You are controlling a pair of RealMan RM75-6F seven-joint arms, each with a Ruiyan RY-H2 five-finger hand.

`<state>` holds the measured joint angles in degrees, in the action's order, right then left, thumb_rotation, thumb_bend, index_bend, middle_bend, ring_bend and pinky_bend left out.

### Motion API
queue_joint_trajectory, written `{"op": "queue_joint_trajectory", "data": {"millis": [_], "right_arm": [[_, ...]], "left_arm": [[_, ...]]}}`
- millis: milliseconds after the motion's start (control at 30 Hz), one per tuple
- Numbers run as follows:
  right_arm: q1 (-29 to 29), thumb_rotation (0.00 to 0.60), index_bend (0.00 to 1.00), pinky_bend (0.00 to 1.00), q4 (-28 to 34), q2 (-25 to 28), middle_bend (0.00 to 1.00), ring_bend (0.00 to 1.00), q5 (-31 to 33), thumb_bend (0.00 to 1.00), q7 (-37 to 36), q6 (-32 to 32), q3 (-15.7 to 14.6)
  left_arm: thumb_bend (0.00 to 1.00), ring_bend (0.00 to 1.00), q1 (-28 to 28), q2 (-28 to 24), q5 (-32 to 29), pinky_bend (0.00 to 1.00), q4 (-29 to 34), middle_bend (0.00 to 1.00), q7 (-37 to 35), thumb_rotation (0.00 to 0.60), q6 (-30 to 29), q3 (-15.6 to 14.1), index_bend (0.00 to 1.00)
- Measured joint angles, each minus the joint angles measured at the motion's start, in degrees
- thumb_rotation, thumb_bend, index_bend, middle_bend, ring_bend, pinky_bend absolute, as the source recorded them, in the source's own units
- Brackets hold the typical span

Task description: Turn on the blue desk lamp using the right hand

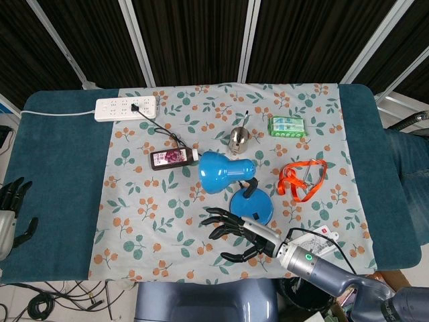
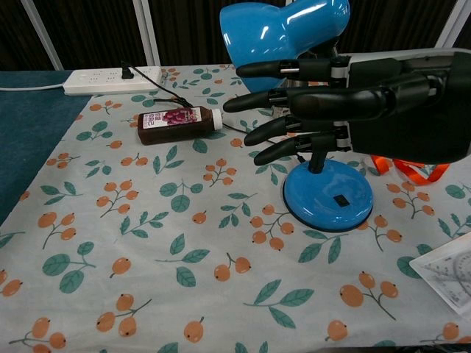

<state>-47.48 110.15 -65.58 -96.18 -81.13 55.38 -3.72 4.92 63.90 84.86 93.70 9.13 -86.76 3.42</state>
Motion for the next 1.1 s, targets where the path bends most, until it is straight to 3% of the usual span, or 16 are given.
{"op": "queue_joint_trajectory", "data": {"millis": [1100], "right_arm": [[-0.2, 0.6, 0.0, 0.21, 0.2, 0.3, 0.12, 0.25, 0.0, 0.24, 0.6, -0.7, -0.2]], "left_arm": [[0.38, 0.07, -0.2, -0.2, 0.1, 0.0, 0.0, 0.05, -0.1, 0.6, -0.2, 0.0, 0.09]]}}
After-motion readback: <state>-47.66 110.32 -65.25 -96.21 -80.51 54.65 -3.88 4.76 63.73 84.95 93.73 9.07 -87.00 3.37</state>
